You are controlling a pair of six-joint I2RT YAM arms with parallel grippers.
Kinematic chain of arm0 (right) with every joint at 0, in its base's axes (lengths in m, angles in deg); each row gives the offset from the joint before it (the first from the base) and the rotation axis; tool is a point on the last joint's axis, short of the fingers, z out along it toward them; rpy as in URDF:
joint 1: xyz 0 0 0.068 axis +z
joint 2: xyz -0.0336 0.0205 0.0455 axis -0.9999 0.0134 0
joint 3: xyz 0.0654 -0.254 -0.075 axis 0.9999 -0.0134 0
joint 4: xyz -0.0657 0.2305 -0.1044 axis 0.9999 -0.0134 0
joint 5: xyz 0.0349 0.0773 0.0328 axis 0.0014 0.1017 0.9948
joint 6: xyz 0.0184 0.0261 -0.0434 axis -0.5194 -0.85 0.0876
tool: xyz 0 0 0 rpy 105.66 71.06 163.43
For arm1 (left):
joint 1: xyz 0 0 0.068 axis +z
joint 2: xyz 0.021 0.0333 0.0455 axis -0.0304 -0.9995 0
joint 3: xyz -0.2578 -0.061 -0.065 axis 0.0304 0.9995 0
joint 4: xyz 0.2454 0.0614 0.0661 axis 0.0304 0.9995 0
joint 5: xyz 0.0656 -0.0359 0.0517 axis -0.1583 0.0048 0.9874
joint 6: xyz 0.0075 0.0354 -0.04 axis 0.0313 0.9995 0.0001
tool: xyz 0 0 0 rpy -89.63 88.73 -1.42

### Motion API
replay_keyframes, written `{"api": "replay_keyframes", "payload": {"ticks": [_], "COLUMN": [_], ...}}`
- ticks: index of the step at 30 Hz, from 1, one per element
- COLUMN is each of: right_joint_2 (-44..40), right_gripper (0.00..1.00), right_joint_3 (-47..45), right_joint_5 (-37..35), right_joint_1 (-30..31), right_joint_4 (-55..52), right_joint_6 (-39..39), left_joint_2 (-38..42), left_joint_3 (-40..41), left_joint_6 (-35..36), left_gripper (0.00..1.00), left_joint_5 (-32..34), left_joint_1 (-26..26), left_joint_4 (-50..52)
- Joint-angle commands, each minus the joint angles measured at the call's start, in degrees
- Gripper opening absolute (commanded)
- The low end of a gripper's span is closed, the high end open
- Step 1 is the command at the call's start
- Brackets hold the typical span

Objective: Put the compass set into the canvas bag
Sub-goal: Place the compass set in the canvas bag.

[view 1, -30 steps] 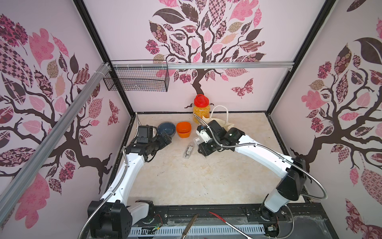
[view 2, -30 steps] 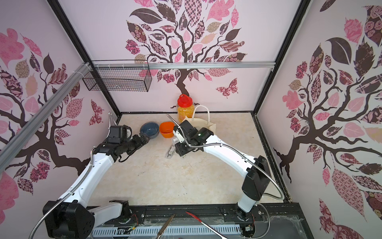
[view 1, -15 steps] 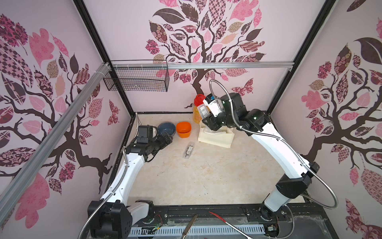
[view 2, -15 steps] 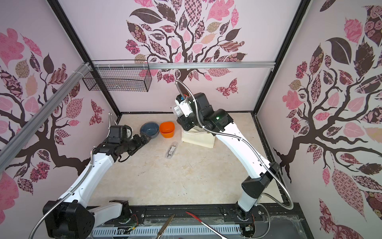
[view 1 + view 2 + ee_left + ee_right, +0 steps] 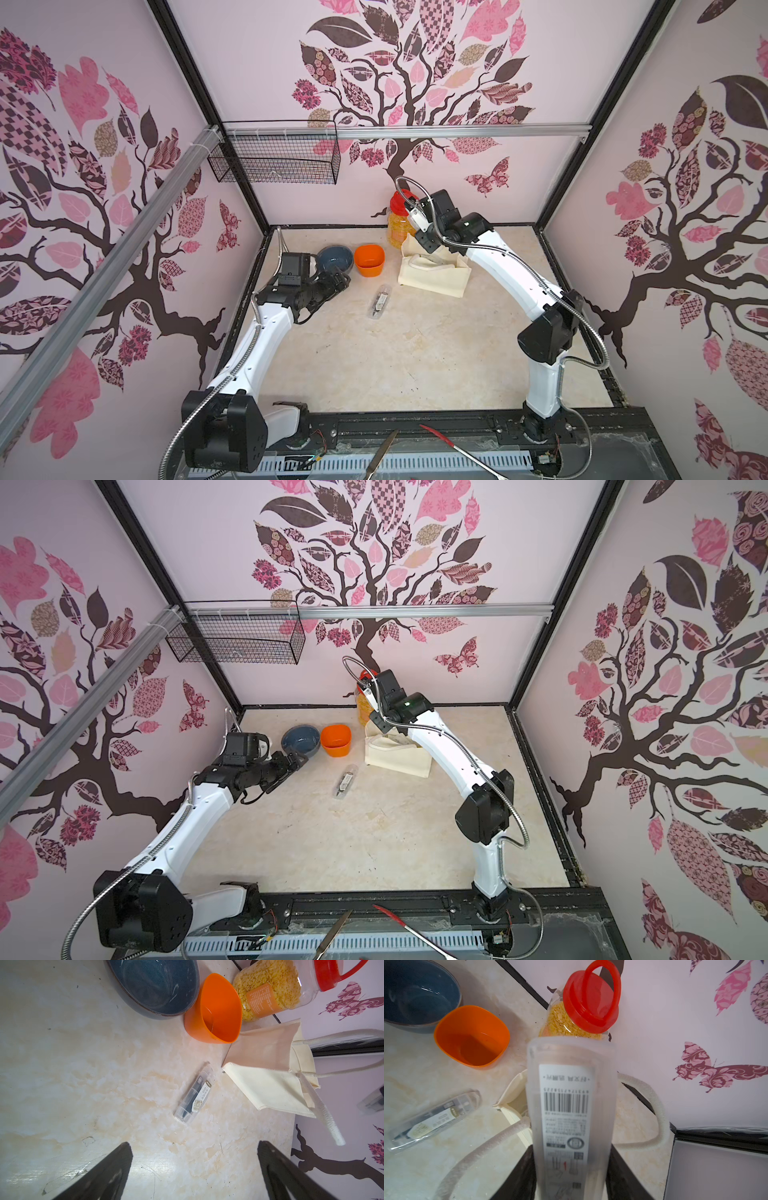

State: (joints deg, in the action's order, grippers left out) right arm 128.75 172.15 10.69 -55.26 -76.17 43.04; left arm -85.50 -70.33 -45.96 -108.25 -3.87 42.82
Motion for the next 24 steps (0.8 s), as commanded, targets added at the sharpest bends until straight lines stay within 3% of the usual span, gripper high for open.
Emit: {"api": "replay_keyframes", "payload": {"ticks": [1,10,17,24], "right_joint_2": [1.5,2.4,0.3,1.4], "right_gripper": [0.45,0.45,0.47,0.48], "right_joint_3": [-2.0,-7.3,-17.8,-19.8], "right_joint_5": [-4.0,-2.3,-4.0,-3.9], "right_joint_1": [-0.7,-3.2,-3.4,-3.6], "right_joint_4": [6.1,12.0,18.9,19.4], "right_joint_6": [4.6,8.1,12.3,11.8], "left_joint_2": [-1.0,-2.8,-3.9,-4.6], "left_joint_3": [1.8,1.0,1.1,1.2], "left_joint_6": [0.6,1.0,0.1,-0.6], "left_gripper": [0.98,0.98,0.98,0.98], "left_joint_5": [-0.6,-1.7,-2.5,-3.5], "left_joint_1": [0.2,0.2,0.2,0.1], "left_joint_4": [-1.5,-1.3,-1.6,-2.1]}}
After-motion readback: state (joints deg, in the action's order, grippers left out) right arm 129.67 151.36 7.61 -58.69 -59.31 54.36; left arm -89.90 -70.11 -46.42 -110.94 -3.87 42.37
